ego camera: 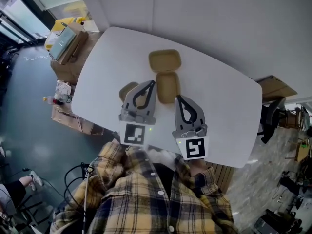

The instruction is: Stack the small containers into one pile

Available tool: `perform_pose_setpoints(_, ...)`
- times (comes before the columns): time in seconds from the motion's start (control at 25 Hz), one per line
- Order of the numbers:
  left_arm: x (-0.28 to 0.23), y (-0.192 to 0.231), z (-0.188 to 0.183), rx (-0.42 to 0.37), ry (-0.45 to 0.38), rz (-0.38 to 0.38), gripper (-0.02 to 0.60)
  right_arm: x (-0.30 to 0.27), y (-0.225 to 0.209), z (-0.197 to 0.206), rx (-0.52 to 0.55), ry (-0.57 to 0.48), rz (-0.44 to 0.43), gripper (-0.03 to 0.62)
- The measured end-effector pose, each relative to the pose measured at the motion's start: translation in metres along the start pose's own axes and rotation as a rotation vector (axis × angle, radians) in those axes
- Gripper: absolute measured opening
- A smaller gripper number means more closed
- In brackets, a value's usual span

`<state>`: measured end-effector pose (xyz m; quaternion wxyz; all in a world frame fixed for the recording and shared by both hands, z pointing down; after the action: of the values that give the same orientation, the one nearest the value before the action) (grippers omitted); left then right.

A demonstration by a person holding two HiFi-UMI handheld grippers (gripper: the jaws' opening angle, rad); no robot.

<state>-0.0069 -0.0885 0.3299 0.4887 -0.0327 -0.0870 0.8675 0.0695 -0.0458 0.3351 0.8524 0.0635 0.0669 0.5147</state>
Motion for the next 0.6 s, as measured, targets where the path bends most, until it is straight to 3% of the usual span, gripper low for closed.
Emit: perform_pose_setpoints(0.6,-0.001,0.041,0.050,-0.014,0.166,-0.053,0.018,-0.022,0.003,0.025,-0.054,0.057,-0.041,0.015)
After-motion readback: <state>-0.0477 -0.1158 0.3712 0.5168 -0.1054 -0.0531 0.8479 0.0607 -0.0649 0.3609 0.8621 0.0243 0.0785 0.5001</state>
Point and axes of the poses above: the fingertips, and each gripper's own axes: x backward along the fingers, y to its left, z out of its underside, the point moved 1 cm from there along x, backward along the fingers, and after that the axes turned 2 degrees about -z, right-handed, at the moved point
